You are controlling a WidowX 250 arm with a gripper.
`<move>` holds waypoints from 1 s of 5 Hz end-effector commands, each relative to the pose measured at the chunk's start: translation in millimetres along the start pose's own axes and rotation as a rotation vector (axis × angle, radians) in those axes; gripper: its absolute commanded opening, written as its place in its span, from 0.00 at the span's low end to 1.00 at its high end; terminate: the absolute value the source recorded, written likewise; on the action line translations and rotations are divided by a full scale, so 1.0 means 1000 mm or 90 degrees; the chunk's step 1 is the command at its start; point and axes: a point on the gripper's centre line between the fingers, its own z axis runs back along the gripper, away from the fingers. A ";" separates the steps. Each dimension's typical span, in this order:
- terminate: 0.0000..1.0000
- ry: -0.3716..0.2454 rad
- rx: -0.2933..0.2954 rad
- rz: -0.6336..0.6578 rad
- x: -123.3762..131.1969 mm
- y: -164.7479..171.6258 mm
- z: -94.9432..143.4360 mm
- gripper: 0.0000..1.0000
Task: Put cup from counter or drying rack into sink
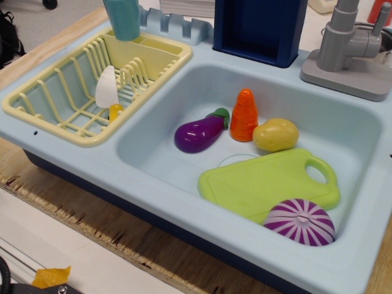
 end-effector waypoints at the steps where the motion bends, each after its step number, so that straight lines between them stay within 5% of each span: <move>1: 0.00 0.000 0.000 0.000 0.000 0.000 0.000 1.00; 3: 0.00 -0.051 -0.002 -0.091 0.043 0.002 -0.006 1.00; 5: 0.00 -0.082 -0.030 -0.121 0.055 -0.009 -0.023 1.00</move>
